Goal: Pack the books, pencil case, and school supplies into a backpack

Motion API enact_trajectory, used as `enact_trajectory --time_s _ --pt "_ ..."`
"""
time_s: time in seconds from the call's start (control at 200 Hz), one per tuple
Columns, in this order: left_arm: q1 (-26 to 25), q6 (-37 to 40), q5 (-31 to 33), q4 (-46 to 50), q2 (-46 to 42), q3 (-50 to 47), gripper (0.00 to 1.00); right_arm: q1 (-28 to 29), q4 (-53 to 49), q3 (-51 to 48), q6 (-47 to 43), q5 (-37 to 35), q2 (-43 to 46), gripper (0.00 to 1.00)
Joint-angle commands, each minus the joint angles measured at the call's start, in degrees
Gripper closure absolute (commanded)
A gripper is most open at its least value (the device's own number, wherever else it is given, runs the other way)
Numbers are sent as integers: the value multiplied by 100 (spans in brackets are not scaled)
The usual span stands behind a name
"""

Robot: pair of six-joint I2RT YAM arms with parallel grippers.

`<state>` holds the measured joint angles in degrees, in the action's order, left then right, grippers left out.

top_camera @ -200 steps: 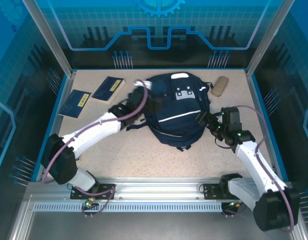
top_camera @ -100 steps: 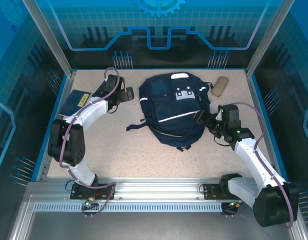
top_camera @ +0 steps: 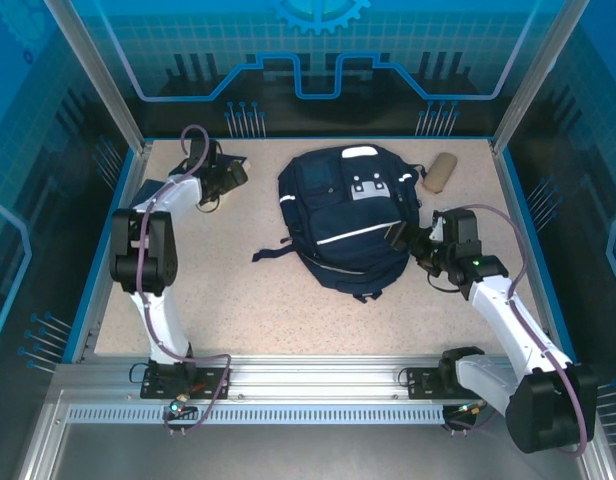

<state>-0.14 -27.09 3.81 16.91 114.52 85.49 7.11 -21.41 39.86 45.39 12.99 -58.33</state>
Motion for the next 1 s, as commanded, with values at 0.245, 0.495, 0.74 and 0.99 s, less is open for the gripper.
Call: enact_trajectory --time_s 0.245,0.495,0.74,0.99 --pt "201 35 -713 889 1016 1235 1 33 -60 65 101 144 46 1" --pt "183 -99 -1266 1002 1059 990 2 38 -91 38 161 128 128 1" --pt "-118 -103 -1549 1069 456 128 2 118 -31 74 233 133 81 1" --pt "-669 -240 -1218 942 -410 -1185 3 255 10 101 302 96 -29 2"
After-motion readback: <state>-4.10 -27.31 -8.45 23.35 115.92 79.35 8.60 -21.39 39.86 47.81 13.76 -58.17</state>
